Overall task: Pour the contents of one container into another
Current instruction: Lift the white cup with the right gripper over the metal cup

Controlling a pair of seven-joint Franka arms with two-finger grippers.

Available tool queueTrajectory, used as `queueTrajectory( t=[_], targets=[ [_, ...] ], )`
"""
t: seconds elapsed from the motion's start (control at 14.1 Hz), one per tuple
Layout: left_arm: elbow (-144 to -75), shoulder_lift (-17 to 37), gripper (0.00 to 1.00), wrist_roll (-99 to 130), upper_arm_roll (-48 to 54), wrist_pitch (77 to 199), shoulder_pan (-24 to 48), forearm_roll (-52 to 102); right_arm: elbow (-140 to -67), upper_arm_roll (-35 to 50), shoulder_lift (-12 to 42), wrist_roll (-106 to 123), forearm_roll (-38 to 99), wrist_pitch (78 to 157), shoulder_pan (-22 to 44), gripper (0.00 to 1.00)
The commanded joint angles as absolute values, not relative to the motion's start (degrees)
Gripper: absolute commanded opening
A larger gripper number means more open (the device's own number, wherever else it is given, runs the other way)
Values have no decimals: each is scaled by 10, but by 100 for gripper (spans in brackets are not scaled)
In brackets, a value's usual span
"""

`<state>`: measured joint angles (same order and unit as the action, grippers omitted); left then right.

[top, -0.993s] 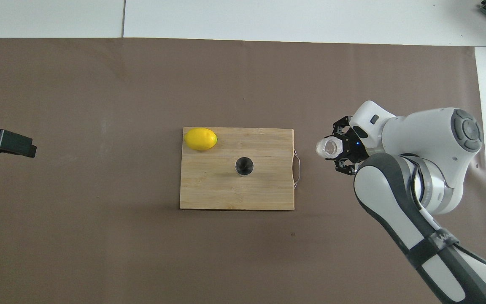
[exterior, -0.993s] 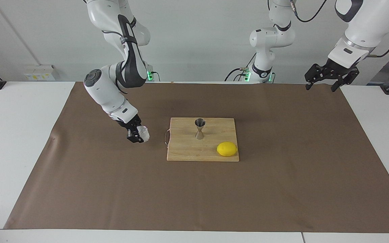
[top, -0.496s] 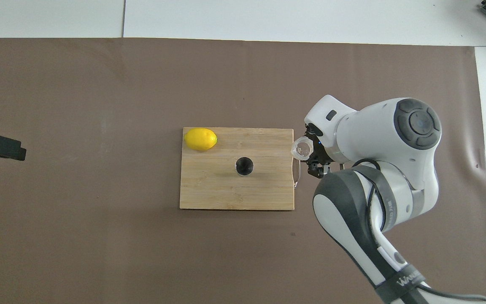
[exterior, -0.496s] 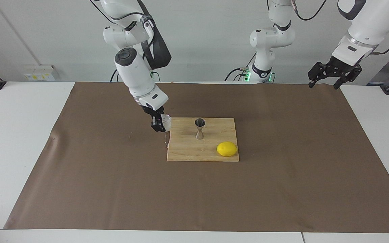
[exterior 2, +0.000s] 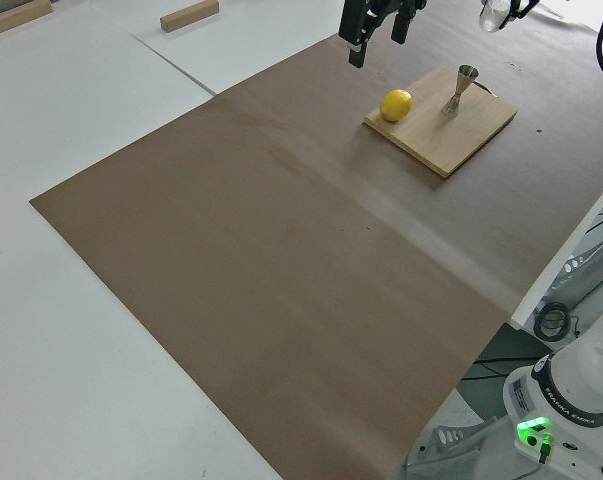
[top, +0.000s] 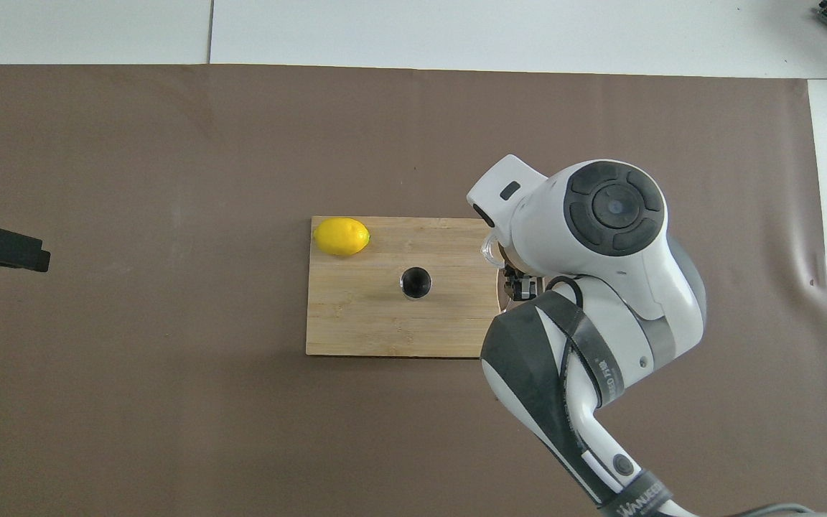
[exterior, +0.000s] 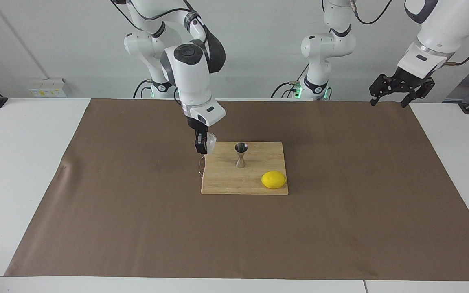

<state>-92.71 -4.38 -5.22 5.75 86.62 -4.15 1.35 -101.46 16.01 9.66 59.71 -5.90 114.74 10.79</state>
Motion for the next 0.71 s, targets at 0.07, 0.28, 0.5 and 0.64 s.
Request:
queueTrajectory(
  t=[0.07, 0.28, 0.5, 0.64],
  targets=[
    [-941, -62, 100, -54, 58, 874, -47, 14, -919, 161, 166, 539, -100, 1083, 147, 15],
    [-943, -62, 100, -54, 57, 875, -42, 14, -895, 162, 185, 507, -151, 1071, 164, 15],
    [-941, -63, 100, -53, 61, 869, -41, 14, -865, 161, 214, 502, -176, 1028, 190, 15],
    [-942, -69, 100, -54, 61, 869, -45, 14, -834, 161, 242, 486, -204, 1001, 215, 15]
  ],
)
